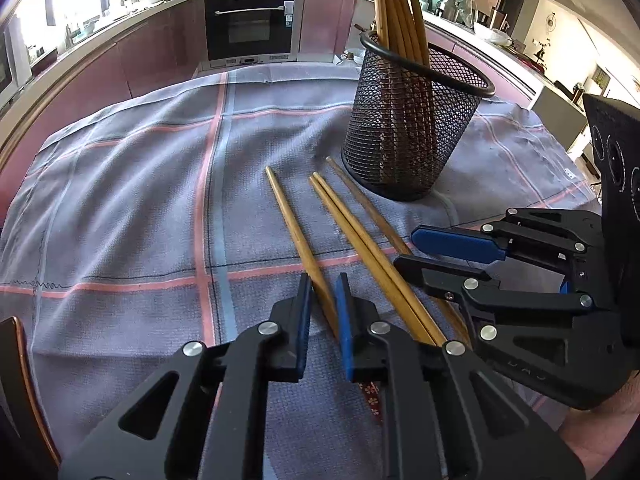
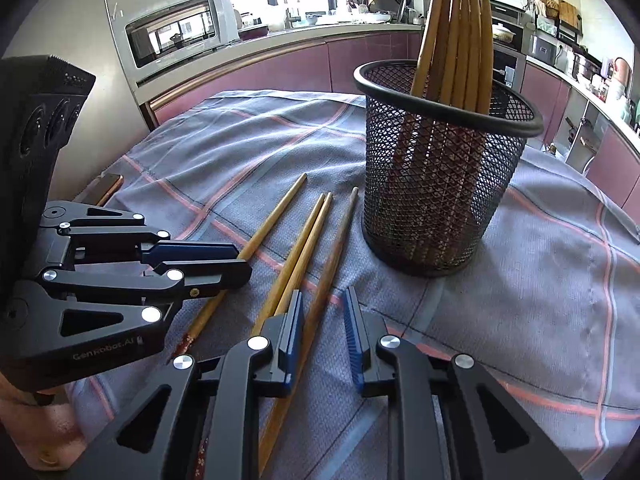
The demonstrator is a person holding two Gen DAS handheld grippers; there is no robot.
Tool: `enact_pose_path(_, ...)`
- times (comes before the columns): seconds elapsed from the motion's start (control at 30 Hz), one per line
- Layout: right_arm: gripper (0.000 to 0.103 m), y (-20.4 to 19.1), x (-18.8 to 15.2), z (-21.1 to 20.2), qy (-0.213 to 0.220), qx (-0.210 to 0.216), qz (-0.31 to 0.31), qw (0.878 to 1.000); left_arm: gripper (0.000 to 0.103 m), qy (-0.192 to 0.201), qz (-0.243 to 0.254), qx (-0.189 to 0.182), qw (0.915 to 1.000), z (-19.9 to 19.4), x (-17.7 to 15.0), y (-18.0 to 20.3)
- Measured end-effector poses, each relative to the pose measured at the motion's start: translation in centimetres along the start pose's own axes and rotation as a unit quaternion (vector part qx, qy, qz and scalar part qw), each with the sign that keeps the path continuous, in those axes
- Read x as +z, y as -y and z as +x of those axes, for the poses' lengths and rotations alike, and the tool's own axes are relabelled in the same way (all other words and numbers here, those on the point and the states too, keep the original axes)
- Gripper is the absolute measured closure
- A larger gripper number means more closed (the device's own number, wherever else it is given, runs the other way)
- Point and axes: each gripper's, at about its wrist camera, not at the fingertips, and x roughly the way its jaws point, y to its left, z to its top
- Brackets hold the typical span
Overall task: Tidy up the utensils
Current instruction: 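Grasp a chopstick with the left gripper while the right gripper grasps another chopstick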
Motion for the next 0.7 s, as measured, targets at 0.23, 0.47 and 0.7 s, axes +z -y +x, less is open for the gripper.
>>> enact_pose_path(0.23,0.094,0.8,0.2,0.1,-0.001,0.012,0.021,1.000,0.090,0.000,-0.009,0.004,1.0000,0.4,0.3,-0.2)
enact_pose_path(0.47,0.097,1.3,0.1,-0.4,0.005,0.030,0.041,0.999,0.095,0.006,-0.031,0.009,0.9995,0.1,0.1,-0.5)
enact_pose_path(0.7,0.097,1.4,0.0,-1.9,0.022,0.044,0.039,0.998,0.095,0.016,-0.042,-0.010,0.9989,-0.9,-0.1,-0.9)
